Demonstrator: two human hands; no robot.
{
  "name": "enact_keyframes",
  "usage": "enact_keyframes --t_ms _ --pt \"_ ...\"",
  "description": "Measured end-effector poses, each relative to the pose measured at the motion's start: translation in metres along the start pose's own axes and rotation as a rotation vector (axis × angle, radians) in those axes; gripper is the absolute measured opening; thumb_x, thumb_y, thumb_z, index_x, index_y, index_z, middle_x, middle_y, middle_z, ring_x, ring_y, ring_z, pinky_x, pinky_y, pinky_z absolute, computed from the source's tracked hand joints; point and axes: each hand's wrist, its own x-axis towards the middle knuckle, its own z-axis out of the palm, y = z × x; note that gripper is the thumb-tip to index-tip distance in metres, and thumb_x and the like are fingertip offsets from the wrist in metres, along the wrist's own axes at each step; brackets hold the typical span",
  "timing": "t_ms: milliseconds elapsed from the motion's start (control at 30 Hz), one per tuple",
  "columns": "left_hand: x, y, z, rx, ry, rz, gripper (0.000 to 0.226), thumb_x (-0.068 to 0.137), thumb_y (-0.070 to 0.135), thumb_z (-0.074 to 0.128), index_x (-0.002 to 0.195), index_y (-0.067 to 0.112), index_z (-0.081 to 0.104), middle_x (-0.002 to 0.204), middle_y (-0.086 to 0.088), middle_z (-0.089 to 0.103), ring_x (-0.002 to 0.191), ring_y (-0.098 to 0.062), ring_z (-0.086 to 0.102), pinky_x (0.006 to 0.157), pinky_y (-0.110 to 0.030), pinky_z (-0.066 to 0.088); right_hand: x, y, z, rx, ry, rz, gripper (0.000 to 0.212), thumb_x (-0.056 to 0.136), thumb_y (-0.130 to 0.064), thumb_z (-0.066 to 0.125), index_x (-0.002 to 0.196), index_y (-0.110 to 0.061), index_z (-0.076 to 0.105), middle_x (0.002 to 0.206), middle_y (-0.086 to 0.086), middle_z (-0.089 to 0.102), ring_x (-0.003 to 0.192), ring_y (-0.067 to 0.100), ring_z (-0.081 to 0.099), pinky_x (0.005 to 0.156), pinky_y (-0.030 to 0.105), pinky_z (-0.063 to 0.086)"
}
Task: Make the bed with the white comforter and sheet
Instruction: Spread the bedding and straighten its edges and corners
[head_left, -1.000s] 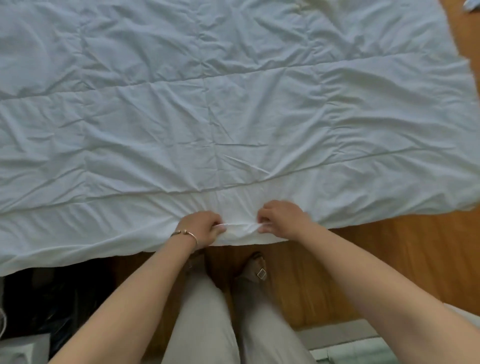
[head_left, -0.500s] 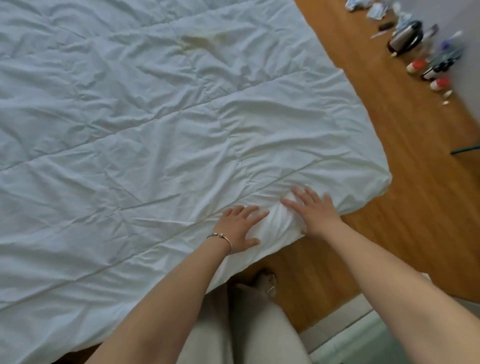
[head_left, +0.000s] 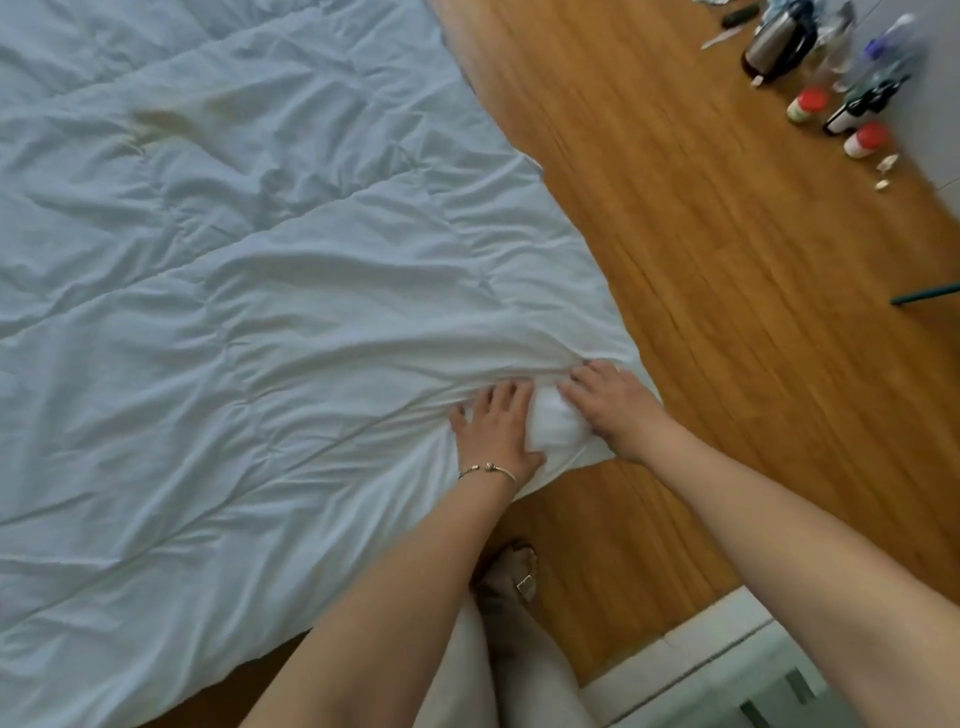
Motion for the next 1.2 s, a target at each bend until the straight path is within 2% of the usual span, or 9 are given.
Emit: enact_keyframes --t_ms 100,300,333,400,467,567,700,800,1200 --pt "0.021 0.017 0.001 -0.067 -0.098 -0.06 0.039 0.086 0.031 0.064 0.124 0.029 0.054 0.126 0.003 0.055 0.119 -0.023 0.05 0.092 -0.036 0.04 -0.001 0.01 -0.001 0.002 -0.053 -0.113 0.044 0.085 -0.001 0.06 0.126 -0.007 0.046 0.129 0.013 0.049 0.118 0.031 0.046 0.085 0.035 0.039" --pt "0.056 0.014 -0.044 -0.149 -0.501 0.021 0.026 0.086 0.048 0.063 0.097 0.025 0.07 0.102 0.004 0.069 0.096 -0.017 0.062 0.076 -0.026 0.046 0.021 0.038 -0.028 -0.129 -0.184 -0.405 0.039 0.092 -0.032 0.061 0.127 -0.018 0.052 0.132 0.005 0.051 0.12 0.026 0.047 0.097 0.039 0.037" --pt "0.072 0.015 -0.057 -0.238 -0.466 -0.006 0.031 0.087 0.053 0.06 0.096 0.025 0.071 0.1 0.005 0.07 0.095 -0.015 0.062 0.076 -0.026 0.046 0.029 0.053 -0.034 -0.159 -0.155 -0.445 0.047 0.093 -0.039 0.058 0.134 -0.021 0.047 0.14 0.003 0.044 0.127 0.026 0.041 0.103 0.041 0.033" --pt "0.113 0.018 -0.078 -0.34 -0.107 -0.113 0.03 0.089 0.051 0.057 0.106 0.029 0.068 0.108 0.007 0.068 0.104 -0.016 0.061 0.084 -0.029 0.046 0.045 0.082 -0.046 -0.125 -0.083 -0.435 0.063 0.096 -0.038 0.052 0.15 -0.026 0.024 0.158 -0.001 0.018 0.142 0.028 0.021 0.113 0.047 0.021" --pt "0.152 0.027 -0.089 -0.273 0.208 -0.248 0.042 0.088 0.044 0.058 0.128 0.032 0.055 0.136 0.002 0.052 0.128 -0.022 0.046 0.101 -0.036 0.035 0.063 0.108 -0.061 -0.096 -0.077 -0.397 0.076 0.099 -0.029 0.048 0.154 -0.031 -0.004 0.163 -0.007 -0.009 0.149 0.025 0.0 0.117 0.047 0.016" --pt "0.187 0.043 -0.1 -0.182 0.019 -0.446 0.06 0.088 0.054 0.05 0.144 0.043 0.031 0.16 0.002 0.011 0.148 -0.022 0.004 0.115 -0.047 0.011 0.097 0.137 -0.084 -0.1 -0.184 -0.43 0.081 0.099 -0.02 0.046 0.153 -0.035 -0.012 0.161 -0.013 -0.016 0.15 0.02 -0.001 0.116 0.044 0.022" --pt "0.215 0.051 -0.123 -0.282 0.002 -0.47 0.038 0.091 0.046 0.046 0.127 0.041 0.057 0.145 0.011 0.041 0.134 -0.017 0.032 0.106 -0.039 0.031 0.149 0.175 -0.12 -0.158 -0.249 -0.569 0.07 0.099 -0.017 0.043 0.156 -0.033 0.005 0.163 -0.01 0.001 0.15 0.018 0.008 0.114 0.041 0.025" --pt "0.241 0.05 -0.144 -0.497 0.121 -0.487 0.042 0.094 0.03 0.05 0.135 0.028 0.051 0.139 0.001 0.045 0.123 -0.02 0.045 0.1 -0.035 0.042 0.19 0.205 -0.159 -0.125 -0.223 -0.582 0.069 0.099 -0.016 0.045 0.156 -0.031 0.009 0.164 -0.008 0.001 0.15 0.02 0.006 0.116 0.042 0.025" --pt "0.37 0.049 -0.234 -0.636 0.292 -0.863 0.048 0.095 0.03 0.054 0.142 0.027 0.045 0.148 0.0 0.039 0.134 -0.022 0.037 0.108 -0.038 0.038 0.346 0.284 -0.323 -0.363 -0.136 -0.822 0.072 0.095 -0.011 0.053 0.155 -0.027 0.017 0.163 -0.001 0.012 0.145 0.025 0.021 0.099 0.039 0.047"
